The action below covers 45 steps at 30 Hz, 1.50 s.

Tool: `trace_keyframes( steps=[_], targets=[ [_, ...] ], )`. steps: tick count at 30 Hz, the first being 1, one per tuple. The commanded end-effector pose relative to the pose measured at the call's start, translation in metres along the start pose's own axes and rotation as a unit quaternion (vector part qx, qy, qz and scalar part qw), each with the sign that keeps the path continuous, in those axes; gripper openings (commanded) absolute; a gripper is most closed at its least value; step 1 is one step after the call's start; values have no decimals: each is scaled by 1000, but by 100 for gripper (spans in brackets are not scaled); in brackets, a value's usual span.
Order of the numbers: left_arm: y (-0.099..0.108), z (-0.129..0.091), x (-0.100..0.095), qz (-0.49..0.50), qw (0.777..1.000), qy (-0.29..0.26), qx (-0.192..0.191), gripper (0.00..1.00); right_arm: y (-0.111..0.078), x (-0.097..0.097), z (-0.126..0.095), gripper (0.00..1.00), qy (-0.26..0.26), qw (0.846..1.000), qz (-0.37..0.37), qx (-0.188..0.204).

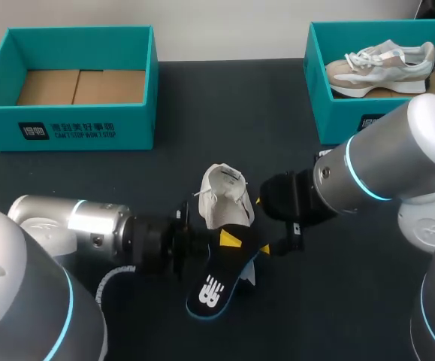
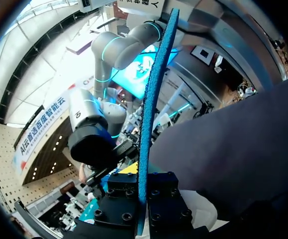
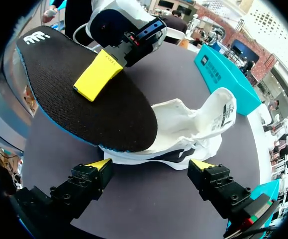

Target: Take the shoe out of the shoebox, open the shoe tongue, remove and reinsert the insole, then place the shoe into the shoebox

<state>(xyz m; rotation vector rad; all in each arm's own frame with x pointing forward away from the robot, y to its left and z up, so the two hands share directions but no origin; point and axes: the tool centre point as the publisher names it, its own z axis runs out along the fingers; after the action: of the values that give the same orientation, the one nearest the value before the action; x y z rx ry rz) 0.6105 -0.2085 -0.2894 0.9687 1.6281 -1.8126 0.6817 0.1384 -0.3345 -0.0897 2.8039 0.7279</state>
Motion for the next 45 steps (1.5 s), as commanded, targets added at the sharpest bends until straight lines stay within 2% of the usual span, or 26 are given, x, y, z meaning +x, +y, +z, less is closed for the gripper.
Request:
trace_keyframes(
  steps=[1, 6, 15, 22, 29, 37, 45],
  targets=[
    [4, 3, 9, -1, 1000, -10, -1, 0, 0, 1, 1, 100, -1, 1000, 0, -1],
    [13, 3, 16, -7, 1000, -20, -7, 0, 0, 1, 1, 100, -1, 1000, 0, -1],
    [24, 7, 17, -9, 999, -33, -18, 0, 0, 1, 1, 100, -1, 1000, 0, -1],
    [27, -1, 21, -13, 999, -33, -24, 0, 0, 1, 1, 100, -1, 1000, 0, -1],
    [39, -9, 18, -23, 998, -41, -37, 0, 0, 1, 1, 100, -1, 1000, 0, -1],
    [53, -9, 11, -32, 997, -52, -42, 0, 0, 1, 1, 100, -1, 1000, 0, -1],
    [68, -9, 14, -40, 997, -47, -49, 0, 0, 1, 1, 100, -1, 1000, 0, -1]
  ],
)
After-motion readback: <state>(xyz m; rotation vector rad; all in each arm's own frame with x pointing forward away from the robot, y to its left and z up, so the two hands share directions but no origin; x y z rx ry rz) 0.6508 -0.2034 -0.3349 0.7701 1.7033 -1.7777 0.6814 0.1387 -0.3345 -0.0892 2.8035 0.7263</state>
